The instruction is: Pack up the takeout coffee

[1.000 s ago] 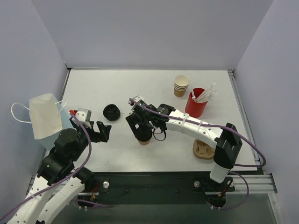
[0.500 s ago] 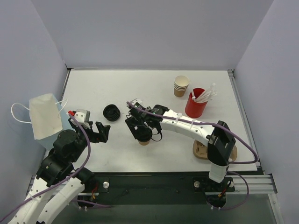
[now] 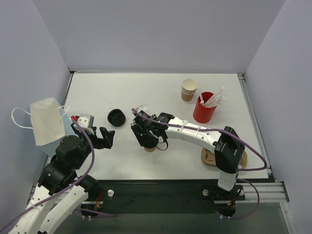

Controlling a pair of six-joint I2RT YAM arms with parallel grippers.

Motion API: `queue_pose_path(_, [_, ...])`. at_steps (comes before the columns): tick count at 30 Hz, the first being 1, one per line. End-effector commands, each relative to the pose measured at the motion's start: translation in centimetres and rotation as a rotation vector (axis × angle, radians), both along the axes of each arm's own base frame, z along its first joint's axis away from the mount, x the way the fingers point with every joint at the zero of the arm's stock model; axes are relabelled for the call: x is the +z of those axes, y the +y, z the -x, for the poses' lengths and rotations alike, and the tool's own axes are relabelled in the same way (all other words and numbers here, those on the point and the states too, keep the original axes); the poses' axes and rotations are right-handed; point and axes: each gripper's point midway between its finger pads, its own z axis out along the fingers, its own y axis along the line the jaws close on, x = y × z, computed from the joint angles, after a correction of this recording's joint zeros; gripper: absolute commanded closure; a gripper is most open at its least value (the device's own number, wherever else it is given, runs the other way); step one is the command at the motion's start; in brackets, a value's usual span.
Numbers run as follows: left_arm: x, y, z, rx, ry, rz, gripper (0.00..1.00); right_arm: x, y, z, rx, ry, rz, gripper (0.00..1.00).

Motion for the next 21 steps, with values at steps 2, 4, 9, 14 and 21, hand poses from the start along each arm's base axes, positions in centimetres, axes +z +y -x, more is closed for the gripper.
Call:
queue_pose_path(2, [1.2, 0.5, -0.1, 0.022, -0.041, 0.012, 0.03, -6.4, -4.0, 3.4, -0.056, 0.136, 0.187, 0.32])
queue_pose_path(4, [1.3, 0.5, -0.1, 0.025, -0.044, 0.015, 0.03, -7.0, -4.3, 3.7, -0.062, 0.144, 0.199, 0.33])
queue_pose_path(9, [1.4, 0.5, -0.1, 0.027, -0.048, 0.017, 0.03, -6.9, -5.0, 3.5, -0.080, 0.122, 0.207, 0.33])
queue_pose_path(14, [1.2, 0.5, -0.3, 0.028, -0.041, 0.012, 0.03, -4.3, -5.8, 1.3, -0.121, 0.041, 0.176, 0.34])
queue_pose_path(21, [1.2, 0.5, -0.2, 0.028, -0.040, 0.014, 0.03, -2.8, -11.2, -1.8, -0.259, 0.001, 0.181, 0.34])
